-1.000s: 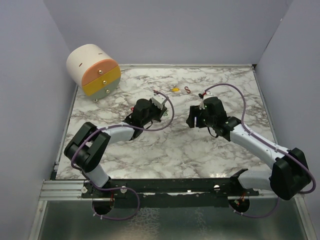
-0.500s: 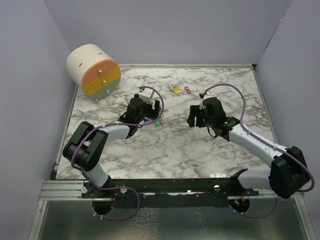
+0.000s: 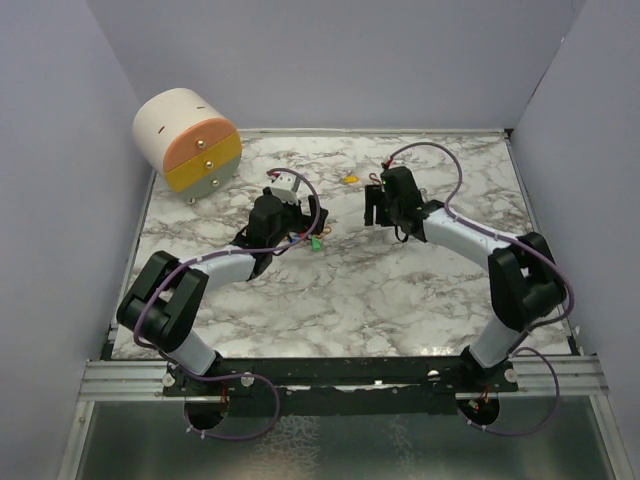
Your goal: Put the keys on the keyring
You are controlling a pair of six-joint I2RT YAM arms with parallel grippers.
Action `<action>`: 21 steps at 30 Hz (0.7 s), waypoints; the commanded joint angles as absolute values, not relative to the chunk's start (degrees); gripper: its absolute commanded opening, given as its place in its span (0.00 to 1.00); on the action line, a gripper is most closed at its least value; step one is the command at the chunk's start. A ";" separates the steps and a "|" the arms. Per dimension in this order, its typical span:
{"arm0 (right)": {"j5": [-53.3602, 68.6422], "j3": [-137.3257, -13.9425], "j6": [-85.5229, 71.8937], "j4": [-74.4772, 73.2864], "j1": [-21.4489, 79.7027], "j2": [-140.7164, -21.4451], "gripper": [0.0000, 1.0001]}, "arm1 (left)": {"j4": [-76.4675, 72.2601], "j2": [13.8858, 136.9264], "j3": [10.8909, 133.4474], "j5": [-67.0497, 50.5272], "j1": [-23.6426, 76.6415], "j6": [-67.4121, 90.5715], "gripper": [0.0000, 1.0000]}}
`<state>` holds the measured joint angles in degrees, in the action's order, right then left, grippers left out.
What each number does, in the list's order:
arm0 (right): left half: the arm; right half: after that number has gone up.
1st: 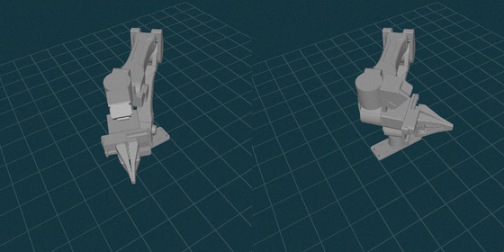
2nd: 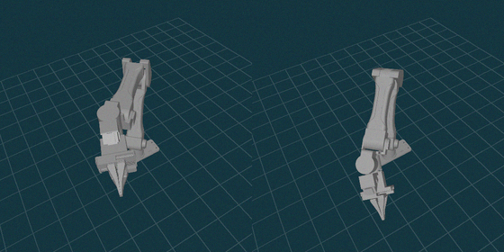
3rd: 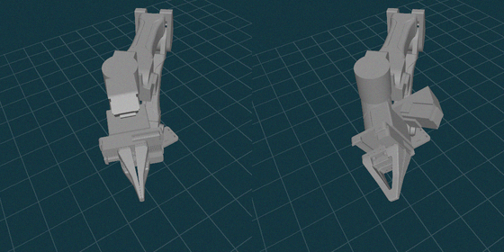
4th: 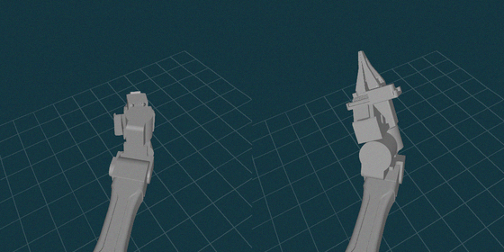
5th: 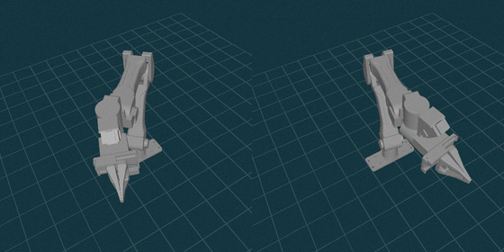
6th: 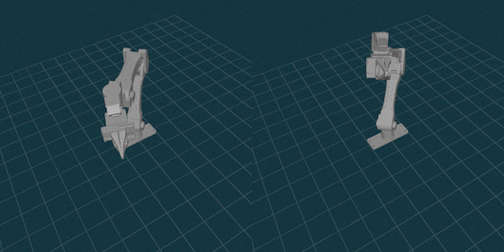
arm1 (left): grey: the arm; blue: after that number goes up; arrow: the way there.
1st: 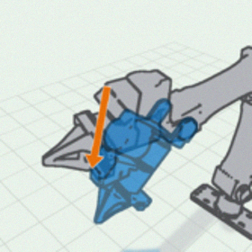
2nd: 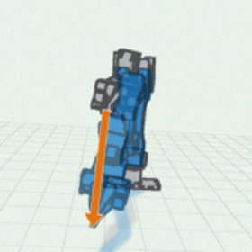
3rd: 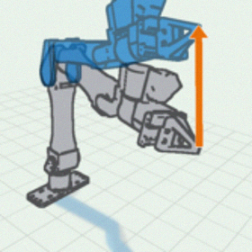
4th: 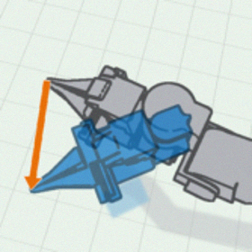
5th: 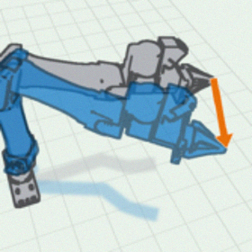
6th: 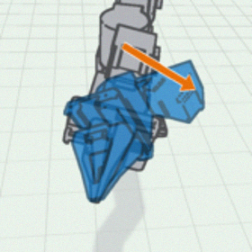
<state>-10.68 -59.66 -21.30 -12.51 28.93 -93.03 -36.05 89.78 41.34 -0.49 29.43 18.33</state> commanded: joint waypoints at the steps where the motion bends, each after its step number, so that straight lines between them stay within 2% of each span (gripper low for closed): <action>1: -14.03 -70.57 -17.89 -10.83 27.26 -102.74 0.68 | -40.04 89.42 40.65 -4.83 29.40 23.59 0.99; 7: -14.11 -82.33 -14.62 -11.28 24.99 -113.95 0.68 | -39.36 92.93 45.06 -2.72 29.40 21.68 0.97; 16: -12.58 -92.89 -12.01 -11.13 21.16 -124.66 0.67 | -33.88 102.82 56.00 -0.34 29.36 18.90 0.78; 21: -11.22 -97.85 -11.29 -10.75 20.18 -129.02 0.66 | -33.84 106.85 59.08 -1.43 29.36 18.02 0.75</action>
